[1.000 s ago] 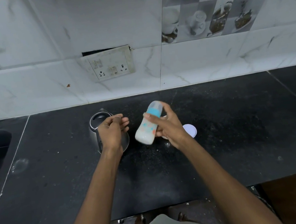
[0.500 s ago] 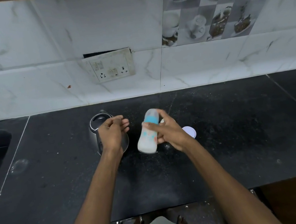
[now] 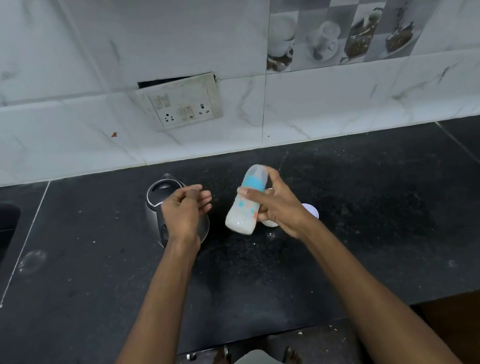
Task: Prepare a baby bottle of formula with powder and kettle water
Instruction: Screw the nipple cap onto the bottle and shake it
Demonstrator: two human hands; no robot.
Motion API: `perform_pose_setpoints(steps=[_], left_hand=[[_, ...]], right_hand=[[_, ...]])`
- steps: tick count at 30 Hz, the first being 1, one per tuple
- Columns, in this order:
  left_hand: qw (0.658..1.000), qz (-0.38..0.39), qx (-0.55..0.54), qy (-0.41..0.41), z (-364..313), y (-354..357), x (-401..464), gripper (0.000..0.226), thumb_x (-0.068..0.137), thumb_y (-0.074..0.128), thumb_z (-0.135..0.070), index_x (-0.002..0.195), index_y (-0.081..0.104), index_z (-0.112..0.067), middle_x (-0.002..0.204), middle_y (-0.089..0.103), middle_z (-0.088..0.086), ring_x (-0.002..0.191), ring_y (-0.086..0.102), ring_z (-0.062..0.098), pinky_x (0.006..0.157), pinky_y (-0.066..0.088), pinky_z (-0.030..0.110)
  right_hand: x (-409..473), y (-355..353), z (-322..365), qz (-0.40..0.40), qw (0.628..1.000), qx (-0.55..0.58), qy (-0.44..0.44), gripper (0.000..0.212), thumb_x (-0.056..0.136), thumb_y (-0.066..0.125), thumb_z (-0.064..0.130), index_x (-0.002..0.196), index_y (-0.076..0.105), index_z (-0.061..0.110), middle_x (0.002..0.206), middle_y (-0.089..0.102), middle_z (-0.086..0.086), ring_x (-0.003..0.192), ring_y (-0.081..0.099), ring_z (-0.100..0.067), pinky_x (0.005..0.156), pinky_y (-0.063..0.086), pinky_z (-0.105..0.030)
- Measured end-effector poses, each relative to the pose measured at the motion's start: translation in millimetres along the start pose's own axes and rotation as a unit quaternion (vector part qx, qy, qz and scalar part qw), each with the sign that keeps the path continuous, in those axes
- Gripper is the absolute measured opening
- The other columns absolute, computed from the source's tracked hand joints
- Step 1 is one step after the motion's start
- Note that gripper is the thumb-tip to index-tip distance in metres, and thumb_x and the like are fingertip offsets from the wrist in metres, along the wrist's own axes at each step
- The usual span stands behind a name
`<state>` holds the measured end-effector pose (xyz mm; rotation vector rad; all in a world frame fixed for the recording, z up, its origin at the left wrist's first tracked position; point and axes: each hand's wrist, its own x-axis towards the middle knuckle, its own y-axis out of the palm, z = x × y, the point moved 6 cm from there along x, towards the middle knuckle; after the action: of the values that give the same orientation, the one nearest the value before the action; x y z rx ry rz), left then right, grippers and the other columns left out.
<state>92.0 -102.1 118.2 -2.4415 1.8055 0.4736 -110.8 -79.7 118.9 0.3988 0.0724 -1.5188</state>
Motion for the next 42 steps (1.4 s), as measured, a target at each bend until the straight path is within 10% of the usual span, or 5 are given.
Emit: perform_pose_setpoints(steps=[12,23,28,33,42], left_hand=[[1.0,-0.001,-0.012,-0.006,3.2,-2.2,4.9,0.016,0.104,0.056,-0.003,0.107,0.071,0.001,0.087,0.074,0.013,0.08,0.073,0.021,0.076,0.063,0.031],[1.0,0.008,-0.009,-0.006,5.1,-0.2,-1.7,0.016,0.105,0.055,-0.002,0.106,0.071,0.001,0.086,0.074,0.011,0.077,0.073,0.017,0.071,0.062,0.027],[1.0,0.01,-0.011,-0.011,9.1,-1.8,-1.1,0.016,0.105,0.056,-0.004,0.108,0.071,0.001,0.087,0.074,0.012,0.079,0.074,0.018,0.073,0.063,0.029],[1.0,0.012,-0.014,-0.02,13.3,-0.8,-3.1,0.015,0.105,0.055,-0.004,0.104,0.07,-0.002,0.085,0.074,0.011,0.078,0.073,0.017,0.075,0.062,0.031],[1.0,0.012,-0.01,-0.02,13.3,-0.7,-1.8,0.015,0.104,0.057,-0.004,0.102,0.072,-0.003,0.087,0.075,0.012,0.08,0.074,0.018,0.076,0.063,0.032]], right_hand=[[-2.1,-10.9,13.3,-0.045,0.998,0.037,-0.036,0.058,0.092,0.078,0.02,0.14,0.045,0.026,0.106,0.07,-0.004,0.1,0.075,-0.025,0.085,0.063,-0.055],[-7.9,0.5,13.6,0.019,0.998,-0.05,-0.045,0.061,0.091,0.081,0.018,0.139,0.046,0.033,0.107,0.074,-0.008,0.098,0.076,-0.022,0.07,0.06,-0.036],[-3.0,-13.6,7.3,-0.02,0.987,0.152,-0.051,0.056,0.1,0.063,0.004,0.145,0.038,0.026,0.133,0.061,-0.034,0.121,0.064,-0.052,0.099,0.053,-0.066],[-6.7,-7.4,-5.3,0.015,0.964,0.265,-0.01,0.057,0.1,0.059,0.008,0.149,0.035,0.022,0.131,0.063,-0.028,0.119,0.066,-0.051,0.1,0.054,-0.06],[-9.8,-9.1,11.3,-0.02,0.997,0.064,-0.044,0.067,0.09,0.078,0.006,0.145,0.045,0.028,0.113,0.068,-0.006,0.104,0.071,-0.022,0.085,0.064,-0.049]])
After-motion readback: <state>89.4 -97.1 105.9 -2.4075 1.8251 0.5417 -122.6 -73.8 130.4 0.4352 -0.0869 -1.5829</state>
